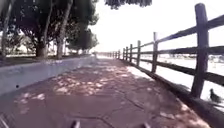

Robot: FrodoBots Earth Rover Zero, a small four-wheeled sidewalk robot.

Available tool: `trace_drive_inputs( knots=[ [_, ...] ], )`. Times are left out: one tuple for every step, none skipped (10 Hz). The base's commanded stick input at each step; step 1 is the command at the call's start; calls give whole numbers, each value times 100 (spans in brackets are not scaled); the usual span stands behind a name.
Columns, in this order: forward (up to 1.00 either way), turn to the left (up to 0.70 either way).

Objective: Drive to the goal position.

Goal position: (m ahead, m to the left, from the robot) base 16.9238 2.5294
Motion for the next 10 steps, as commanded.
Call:
trace_drive_inputs(
  knots=[
    [70,0],
    [70,0],
    [70,0],
    [70,0],
    [70,0],
    [70,0],
    [70,0],
    [70,0],
    [70,0],
    [70,0]
  ],
)
